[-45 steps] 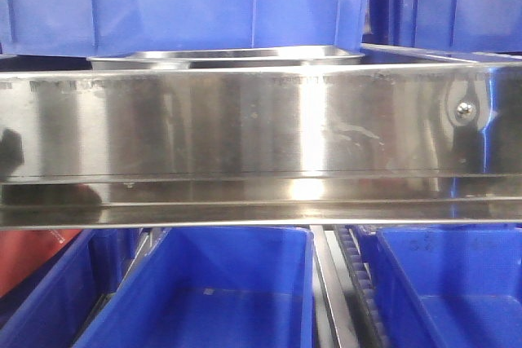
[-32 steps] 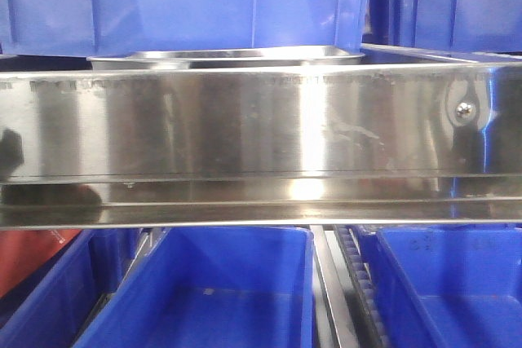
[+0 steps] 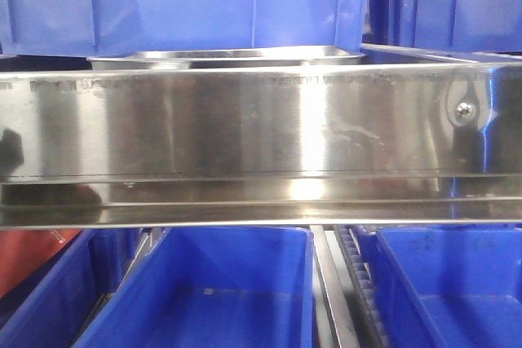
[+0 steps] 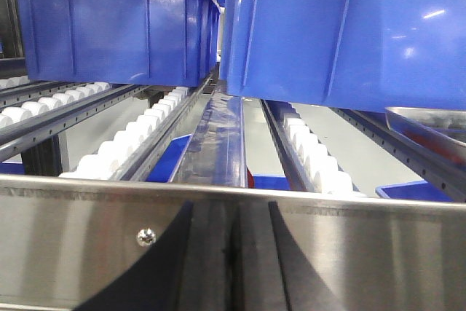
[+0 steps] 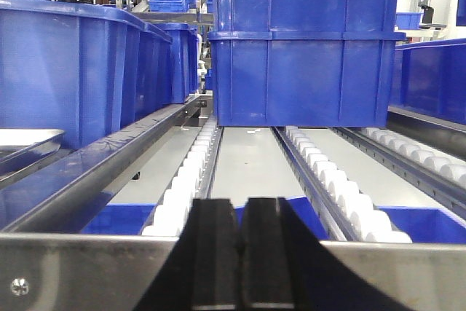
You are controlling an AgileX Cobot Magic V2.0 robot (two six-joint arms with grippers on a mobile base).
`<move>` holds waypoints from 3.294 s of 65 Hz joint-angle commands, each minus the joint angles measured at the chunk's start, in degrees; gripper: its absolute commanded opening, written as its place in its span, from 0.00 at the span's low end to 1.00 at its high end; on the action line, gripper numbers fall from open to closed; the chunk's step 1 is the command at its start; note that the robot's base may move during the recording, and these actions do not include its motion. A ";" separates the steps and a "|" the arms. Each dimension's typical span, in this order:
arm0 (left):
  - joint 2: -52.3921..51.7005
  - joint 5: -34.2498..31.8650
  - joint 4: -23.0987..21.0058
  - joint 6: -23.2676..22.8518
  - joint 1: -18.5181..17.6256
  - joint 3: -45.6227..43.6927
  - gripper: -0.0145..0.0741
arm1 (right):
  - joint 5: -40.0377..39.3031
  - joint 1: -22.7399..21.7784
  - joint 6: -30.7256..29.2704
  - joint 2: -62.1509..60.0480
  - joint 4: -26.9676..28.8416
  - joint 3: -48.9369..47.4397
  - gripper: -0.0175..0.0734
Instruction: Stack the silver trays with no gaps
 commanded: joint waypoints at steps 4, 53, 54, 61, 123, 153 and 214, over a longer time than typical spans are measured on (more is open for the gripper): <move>-0.19 -1.96 -0.17 0.15 -0.37 -0.18 0.15 | -2.97 -0.05 -1.31 -0.21 -0.84 -0.02 0.11; -0.12 -17.85 -11.14 0.15 -0.37 -12.93 0.15 | -8.87 -0.05 -1.46 0.17 -0.94 -19.05 0.11; 0.17 -16.93 -10.41 0.27 -0.37 -13.81 0.15 | -7.68 -0.05 -1.46 0.66 -0.94 -20.11 0.11; 3.35 -7.41 -3.34 0.27 -0.37 -20.94 0.15 | -1.36 -0.05 -1.46 5.77 -0.94 -26.93 0.11; 54.05 11.30 -2.93 0.53 -0.37 -48.35 0.15 | 34.33 -0.05 -1.46 57.18 0.39 -61.14 0.11; 71.38 16.60 -6.05 0.53 -4.43 -57.44 0.15 | 30.21 4.61 2.51 71.58 2.49 -61.22 0.11; 90.20 43.32 7.77 -28.15 -24.54 -83.83 0.15 | 60.62 27.67 35.00 97.85 -15.64 -94.16 0.13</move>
